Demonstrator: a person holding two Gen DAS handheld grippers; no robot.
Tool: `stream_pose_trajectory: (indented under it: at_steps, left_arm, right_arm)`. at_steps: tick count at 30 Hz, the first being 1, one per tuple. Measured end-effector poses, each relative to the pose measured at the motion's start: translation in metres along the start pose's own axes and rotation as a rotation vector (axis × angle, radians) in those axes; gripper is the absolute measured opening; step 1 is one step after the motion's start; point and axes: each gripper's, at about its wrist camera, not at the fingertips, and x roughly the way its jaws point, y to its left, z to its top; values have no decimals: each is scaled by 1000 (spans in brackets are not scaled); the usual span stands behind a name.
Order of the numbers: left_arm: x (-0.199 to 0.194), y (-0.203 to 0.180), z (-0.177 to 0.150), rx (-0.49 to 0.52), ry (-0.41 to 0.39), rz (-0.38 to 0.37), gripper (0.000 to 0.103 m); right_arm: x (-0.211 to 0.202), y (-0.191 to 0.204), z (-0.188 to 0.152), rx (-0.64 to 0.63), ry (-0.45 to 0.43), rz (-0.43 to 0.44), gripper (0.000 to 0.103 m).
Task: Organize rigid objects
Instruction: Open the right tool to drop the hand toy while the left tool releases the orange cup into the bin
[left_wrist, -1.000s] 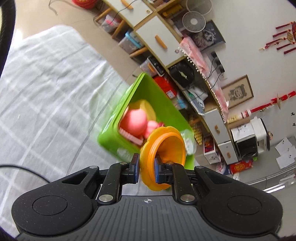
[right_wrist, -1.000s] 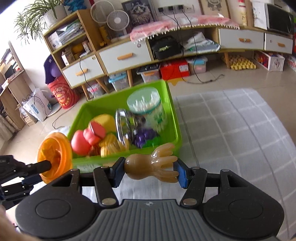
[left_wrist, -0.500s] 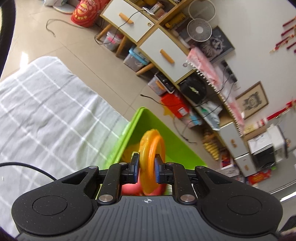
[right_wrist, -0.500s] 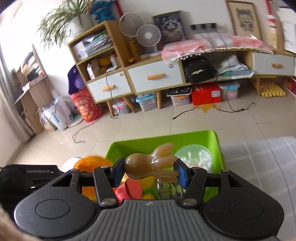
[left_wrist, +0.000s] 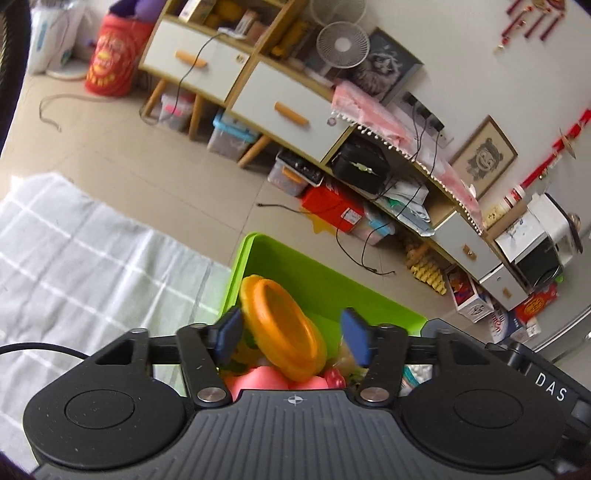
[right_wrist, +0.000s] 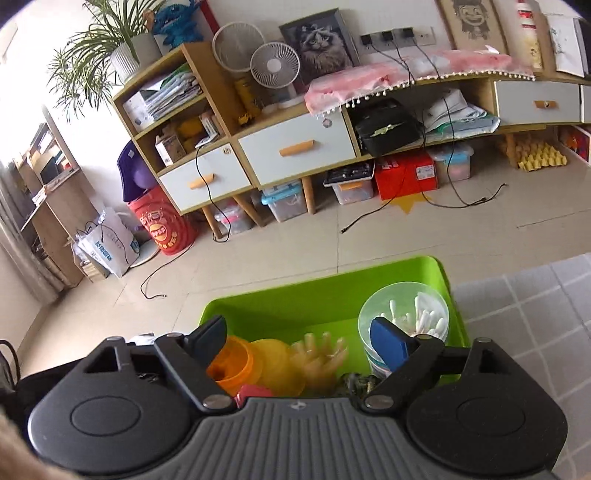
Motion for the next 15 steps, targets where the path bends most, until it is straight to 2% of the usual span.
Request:
stream_pose_trajectory:
  at_steps: [5,11,15]
  left_arm:
    - [-25,-13,-7,42,-19,20,82]
    - [-64,-32,-24,134,-12,51,87]
    - [-81,-39,-35,134,3,53,92]
  right_arm:
    - [-22,2,-8,-6,-9,-23,66]
    - [-59,14,-23,-10,-12,-43,66]
    - [-83,22,-34,-4,-7,-40,66]
